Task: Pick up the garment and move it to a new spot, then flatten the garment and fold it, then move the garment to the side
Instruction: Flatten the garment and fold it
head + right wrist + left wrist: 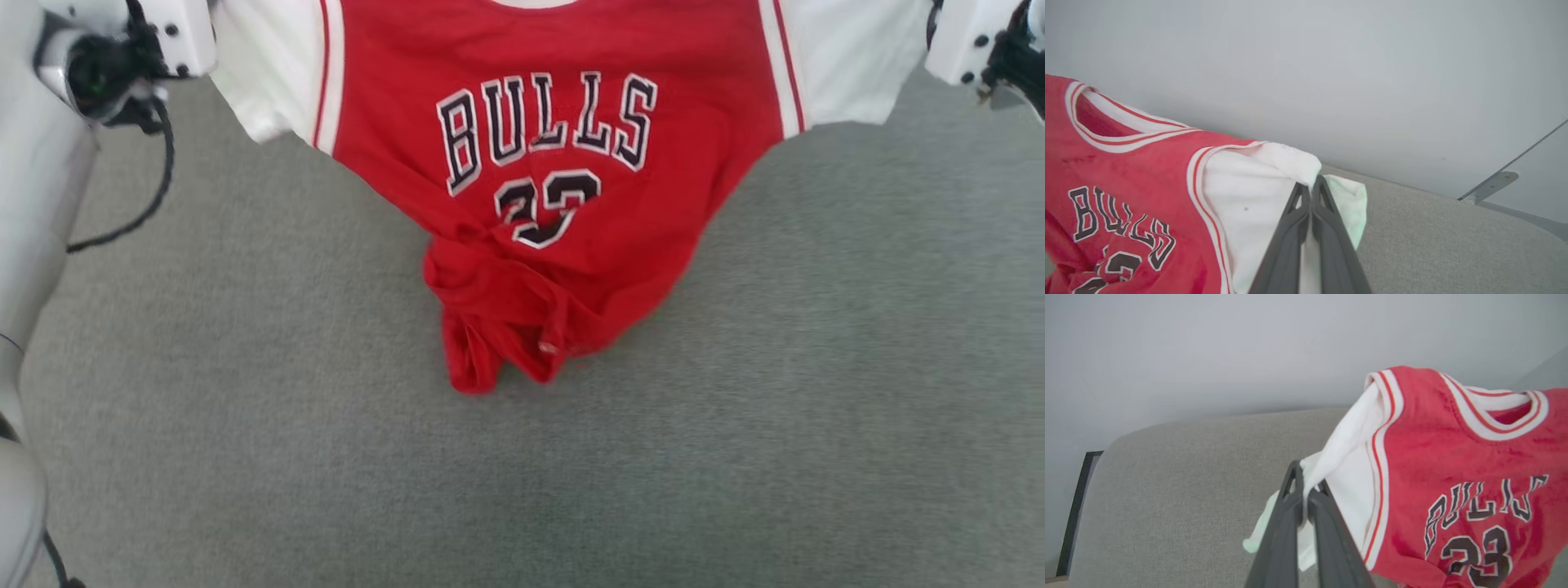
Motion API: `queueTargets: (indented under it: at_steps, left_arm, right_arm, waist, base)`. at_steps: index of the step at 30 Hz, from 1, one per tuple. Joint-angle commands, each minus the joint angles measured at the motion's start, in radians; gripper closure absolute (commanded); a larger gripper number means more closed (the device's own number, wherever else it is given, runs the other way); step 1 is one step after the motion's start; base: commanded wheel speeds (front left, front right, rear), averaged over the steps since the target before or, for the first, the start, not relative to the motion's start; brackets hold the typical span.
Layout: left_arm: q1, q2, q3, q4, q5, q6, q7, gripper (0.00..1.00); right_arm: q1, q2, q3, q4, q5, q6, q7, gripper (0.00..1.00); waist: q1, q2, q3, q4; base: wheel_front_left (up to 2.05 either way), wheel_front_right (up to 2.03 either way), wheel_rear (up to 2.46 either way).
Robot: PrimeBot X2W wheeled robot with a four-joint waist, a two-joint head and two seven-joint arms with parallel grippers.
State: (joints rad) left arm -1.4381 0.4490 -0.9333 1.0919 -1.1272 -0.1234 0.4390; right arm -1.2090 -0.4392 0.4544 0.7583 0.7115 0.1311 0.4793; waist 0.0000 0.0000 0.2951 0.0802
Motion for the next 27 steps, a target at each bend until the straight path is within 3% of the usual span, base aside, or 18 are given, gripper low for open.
queueTargets:
  at_steps: [1,14,27]
  left_arm:
    - [-0.029,0.012,0.004,0.002,0.002,-0.003,-0.011,1.0]
    - [-0.098,-0.002,0.018,0.045,-0.004,0.006,-0.026,1.0]
    - [-0.151,-0.013,0.022,0.079,-0.006,0.006,-0.043,1.0]
  right_arm:
    - [-0.014,0.014,-0.011,-0.015,0.02,-0.001,-0.016,1.0]
    - [-0.083,0.081,-0.035,-0.001,0.057,-0.001,-0.006,1.0]
    - [-0.198,0.122,-0.048,0.123,0.007,-0.001,-0.063,1.0]
  waist:
    - [0.0,0.0,-0.066,-0.051]
    - [0.0,0.0,-0.219,-0.122]
    - [0.0,0.0,-0.229,-0.139]
  base:
    - [0.0,0.0,0.0]
    - [0.0,0.0,0.0]
    - [0.0,0.0,0.0]
